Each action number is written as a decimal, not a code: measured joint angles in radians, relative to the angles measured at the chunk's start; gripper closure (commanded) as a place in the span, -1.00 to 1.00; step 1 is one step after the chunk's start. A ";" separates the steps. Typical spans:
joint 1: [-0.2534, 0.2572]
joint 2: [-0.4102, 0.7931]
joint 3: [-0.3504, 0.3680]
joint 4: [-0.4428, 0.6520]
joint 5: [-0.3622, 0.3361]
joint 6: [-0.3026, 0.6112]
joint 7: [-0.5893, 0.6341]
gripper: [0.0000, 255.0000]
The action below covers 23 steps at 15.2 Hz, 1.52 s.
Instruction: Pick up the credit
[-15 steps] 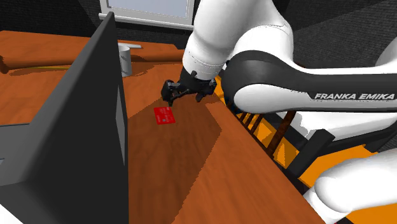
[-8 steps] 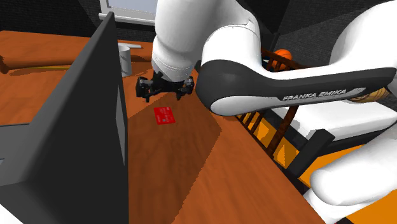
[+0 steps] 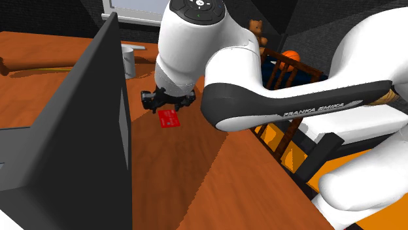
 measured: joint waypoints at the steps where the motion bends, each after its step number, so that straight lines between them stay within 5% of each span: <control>1: 0.001 -0.006 -0.004 0.001 0.003 -0.002 -0.003 1.00; 10: -0.001 -0.001 -0.001 0.005 0.000 -0.009 -0.003 1.00; 23: 0.001 0.006 -0.002 0.159 0.031 -0.152 -0.079 1.00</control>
